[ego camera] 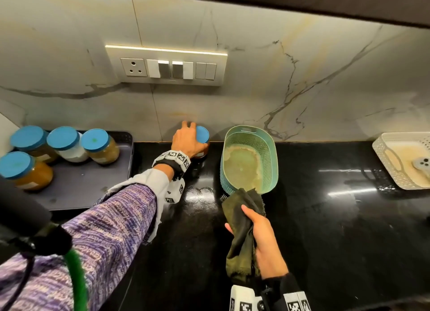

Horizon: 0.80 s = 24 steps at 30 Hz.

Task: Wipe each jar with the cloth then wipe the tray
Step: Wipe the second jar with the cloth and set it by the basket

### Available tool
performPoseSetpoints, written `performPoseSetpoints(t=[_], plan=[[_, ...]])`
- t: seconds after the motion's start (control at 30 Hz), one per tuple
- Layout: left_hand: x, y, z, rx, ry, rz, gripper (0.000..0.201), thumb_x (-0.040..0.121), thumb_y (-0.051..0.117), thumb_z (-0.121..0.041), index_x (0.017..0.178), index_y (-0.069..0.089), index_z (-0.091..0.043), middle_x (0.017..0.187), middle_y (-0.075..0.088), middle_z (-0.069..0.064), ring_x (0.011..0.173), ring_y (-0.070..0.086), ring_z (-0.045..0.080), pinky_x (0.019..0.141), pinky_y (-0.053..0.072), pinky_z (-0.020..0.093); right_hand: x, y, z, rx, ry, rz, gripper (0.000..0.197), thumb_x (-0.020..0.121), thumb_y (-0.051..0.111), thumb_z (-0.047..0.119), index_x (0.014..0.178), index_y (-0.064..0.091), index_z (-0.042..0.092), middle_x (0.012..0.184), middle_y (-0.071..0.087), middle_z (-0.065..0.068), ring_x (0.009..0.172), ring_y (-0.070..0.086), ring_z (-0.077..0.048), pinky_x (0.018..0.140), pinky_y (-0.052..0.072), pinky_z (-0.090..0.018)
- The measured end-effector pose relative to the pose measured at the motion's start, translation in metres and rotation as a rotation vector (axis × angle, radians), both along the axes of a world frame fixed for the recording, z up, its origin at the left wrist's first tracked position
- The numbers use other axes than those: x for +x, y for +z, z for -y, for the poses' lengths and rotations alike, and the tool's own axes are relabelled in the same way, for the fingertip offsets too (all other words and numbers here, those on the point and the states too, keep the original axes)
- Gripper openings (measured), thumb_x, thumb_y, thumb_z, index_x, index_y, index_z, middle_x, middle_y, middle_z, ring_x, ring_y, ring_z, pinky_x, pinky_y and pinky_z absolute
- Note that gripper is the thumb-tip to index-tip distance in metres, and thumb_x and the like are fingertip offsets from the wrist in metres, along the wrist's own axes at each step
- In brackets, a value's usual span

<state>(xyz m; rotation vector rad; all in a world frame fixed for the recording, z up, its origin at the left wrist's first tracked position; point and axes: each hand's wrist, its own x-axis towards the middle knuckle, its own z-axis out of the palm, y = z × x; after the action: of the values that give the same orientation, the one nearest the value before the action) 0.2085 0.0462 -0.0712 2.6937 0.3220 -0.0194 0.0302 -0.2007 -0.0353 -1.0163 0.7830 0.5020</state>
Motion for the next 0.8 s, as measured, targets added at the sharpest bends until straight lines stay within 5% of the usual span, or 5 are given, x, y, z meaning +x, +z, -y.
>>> performPoseSetpoints(t=[0.3,0.43,0.57,0.67,0.8], plan=[[-0.012,0.006,0.000,0.089,-0.010,0.026,0.094,0.075,0.081,-0.067,0.136,0.044,-0.007,0.136,0.046,0.015,0.104,0.067,0.041,0.082,0.057,0.050,0.011,0.002,-0.015,-0.056,0.035,0.061,0.022,0.096,0.067,0.008,0.117,0.067,0.002,0.111,0.075,-0.022,0.105,0.071,-0.040,0.088,0.058,-0.056],[-0.047,0.012,-0.018,-0.059,0.013,0.262,0.061,0.084,0.075,-0.061,0.111,0.059,-0.009,0.116,0.053,0.010,0.084,0.064,0.033,0.070,0.056,0.043,0.023,0.007,-0.040,-0.076,0.076,0.104,0.019,0.096,0.067,0.008,0.114,0.069,0.001,0.106,0.077,-0.019,0.105,0.071,-0.039,0.094,0.056,-0.059],[-0.106,0.010,-0.045,-0.223,0.094,0.478,0.029,0.096,0.070,-0.029,0.079,0.055,-0.012,0.088,0.053,0.002,0.068,0.053,0.022,0.063,0.050,0.045,0.035,0.014,-0.076,-0.080,0.154,0.128,0.011,0.096,0.065,0.009,0.105,0.071,0.007,0.109,0.076,-0.018,0.107,0.070,-0.039,0.098,0.053,-0.062],[-0.152,0.006,-0.075,-0.254,0.112,0.457,0.011,0.093,0.065,-0.008,0.097,0.056,-0.012,0.104,0.054,0.002,0.083,0.055,0.020,0.069,0.053,0.045,0.038,0.019,-0.107,-0.082,0.225,0.117,0.009,0.097,0.065,0.010,0.103,0.070,0.007,0.109,0.075,-0.019,0.105,0.070,-0.039,0.100,0.051,-0.063],[-0.208,0.002,-0.141,-0.180,0.251,0.446,0.043,0.079,0.072,-0.001,0.120,0.059,-0.009,0.127,0.055,0.010,0.115,0.059,0.031,0.088,0.053,0.043,0.036,0.020,-0.156,-0.082,0.292,0.097,0.017,0.097,0.066,0.011,0.112,0.067,0.004,0.117,0.071,-0.023,0.104,0.069,-0.040,0.101,0.050,-0.063]])
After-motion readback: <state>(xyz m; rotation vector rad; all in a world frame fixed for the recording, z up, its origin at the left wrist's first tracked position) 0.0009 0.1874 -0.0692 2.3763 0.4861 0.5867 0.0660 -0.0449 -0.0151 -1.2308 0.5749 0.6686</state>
